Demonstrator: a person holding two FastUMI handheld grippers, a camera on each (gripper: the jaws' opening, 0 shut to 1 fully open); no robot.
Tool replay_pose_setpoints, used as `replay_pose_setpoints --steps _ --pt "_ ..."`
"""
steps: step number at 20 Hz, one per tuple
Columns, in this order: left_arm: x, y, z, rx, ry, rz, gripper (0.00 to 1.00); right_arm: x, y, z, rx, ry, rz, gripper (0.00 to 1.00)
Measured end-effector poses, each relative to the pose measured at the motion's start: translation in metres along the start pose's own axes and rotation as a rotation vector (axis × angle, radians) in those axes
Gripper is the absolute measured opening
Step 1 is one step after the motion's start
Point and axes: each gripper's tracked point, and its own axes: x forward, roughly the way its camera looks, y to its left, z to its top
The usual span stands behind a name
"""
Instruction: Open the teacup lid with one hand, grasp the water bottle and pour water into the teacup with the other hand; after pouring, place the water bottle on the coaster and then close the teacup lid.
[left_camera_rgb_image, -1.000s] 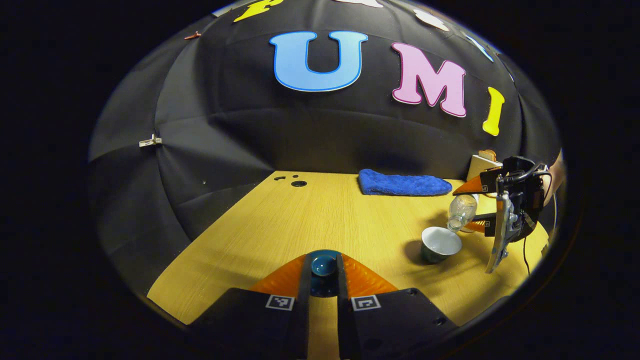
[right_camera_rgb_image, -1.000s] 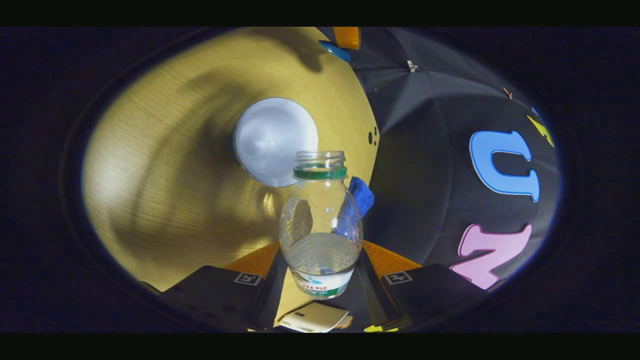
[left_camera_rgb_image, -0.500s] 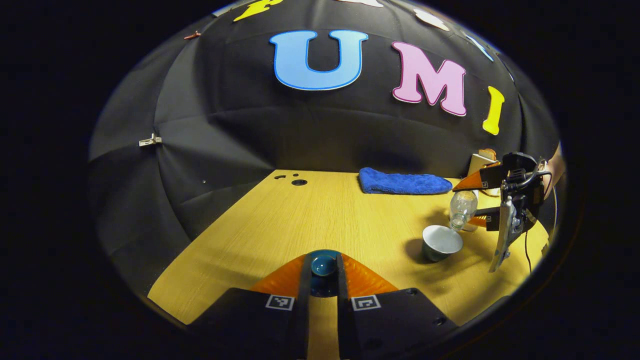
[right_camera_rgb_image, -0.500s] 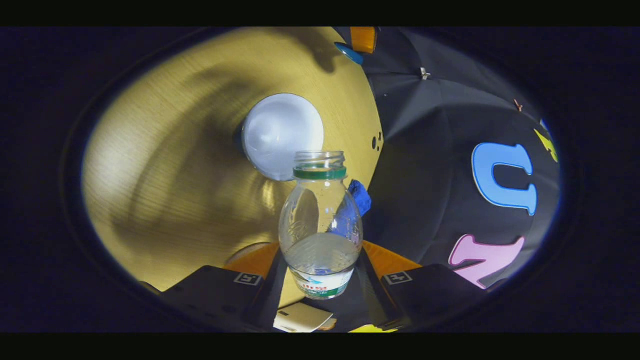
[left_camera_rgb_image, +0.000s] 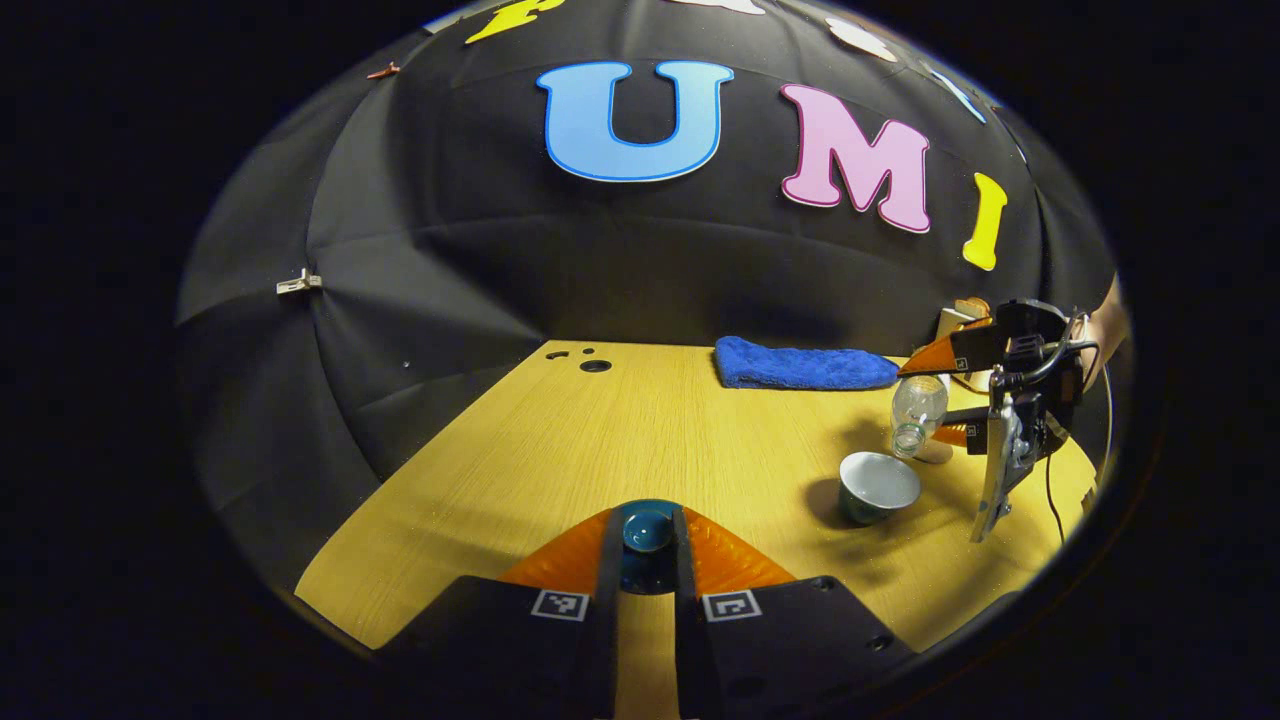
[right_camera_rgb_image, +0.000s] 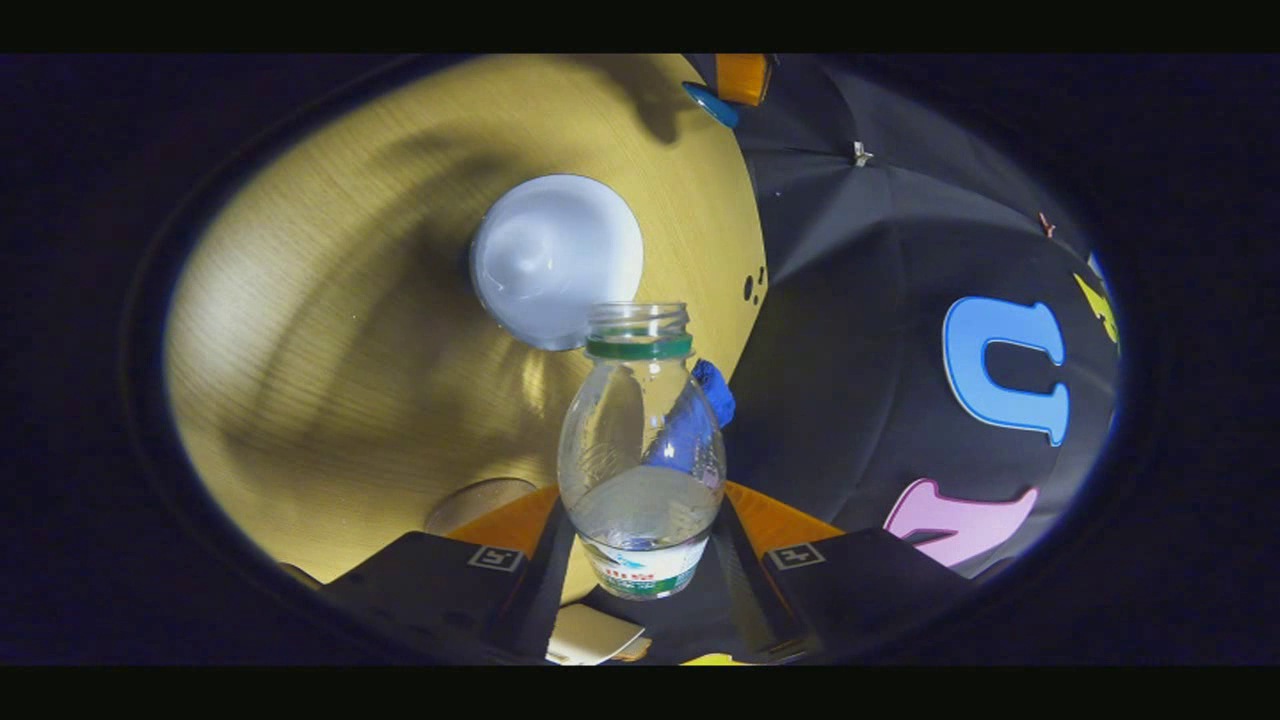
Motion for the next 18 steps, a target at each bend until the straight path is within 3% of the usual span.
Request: replay_pose_setpoints --steps 7,10,12,13,14,15,18 --pt "-0.001 0.002 -0.001 -0.001 0.006 0.007 0.27 0.002 -0.006 0.005 -0.07 -0.026 -0.006 0.72" --pt "-0.001 0.004 -0.001 0.004 0.005 0.008 0.23 0.002 -0.008 0.005 -0.088 -0.028 -0.005 0.72" --pt "-0.002 0.002 -0.001 0.004 0.006 0.008 0.27 0.001 -0.008 0.004 -0.091 -0.025 -0.008 0.72" --pt "-0.001 0.003 -0.002 0.004 0.007 0.008 0.23 0.002 -0.008 0.005 -0.095 -0.026 -0.007 0.72" --pt "-0.001 0.004 -0.002 0.003 0.008 0.008 0.27 0.002 -0.009 0.005 -0.1 -0.026 -0.008 0.72" --pt "-0.002 0.005 -0.004 0.003 0.009 0.008 0.23 0.003 -0.009 0.004 -0.103 -0.026 -0.007 0.72" --pt "-0.002 0.005 -0.005 0.004 0.012 0.01 0.27 0.004 -0.011 0.002 -0.123 -0.022 -0.009 0.72"
